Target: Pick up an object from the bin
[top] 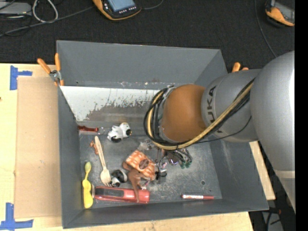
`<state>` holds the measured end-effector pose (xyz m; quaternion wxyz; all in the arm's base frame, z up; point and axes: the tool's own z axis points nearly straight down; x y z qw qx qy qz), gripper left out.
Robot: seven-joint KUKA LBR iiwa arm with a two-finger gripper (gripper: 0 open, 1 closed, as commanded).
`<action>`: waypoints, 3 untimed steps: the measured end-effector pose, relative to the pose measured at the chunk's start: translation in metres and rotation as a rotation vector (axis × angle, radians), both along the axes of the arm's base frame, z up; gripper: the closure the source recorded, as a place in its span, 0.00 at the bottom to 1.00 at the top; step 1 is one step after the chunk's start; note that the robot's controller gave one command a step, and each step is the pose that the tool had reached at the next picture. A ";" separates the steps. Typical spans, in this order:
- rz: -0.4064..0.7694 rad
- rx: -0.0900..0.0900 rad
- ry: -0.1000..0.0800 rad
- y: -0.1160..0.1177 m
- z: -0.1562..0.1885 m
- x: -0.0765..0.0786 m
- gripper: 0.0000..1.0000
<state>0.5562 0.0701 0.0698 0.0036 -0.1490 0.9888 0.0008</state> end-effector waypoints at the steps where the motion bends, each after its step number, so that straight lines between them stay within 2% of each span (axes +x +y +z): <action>1: 0.040 0.002 0.000 0.010 0.001 0.003 1.00; 2: 0.044 0.001 0.000 0.007 0.001 0.003 1.00; 3: 0.057 0.000 0.007 0.013 0.064 -0.001 1.00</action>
Offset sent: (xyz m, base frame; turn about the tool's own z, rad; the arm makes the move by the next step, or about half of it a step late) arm 0.0000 0.0000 0.0000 0.0000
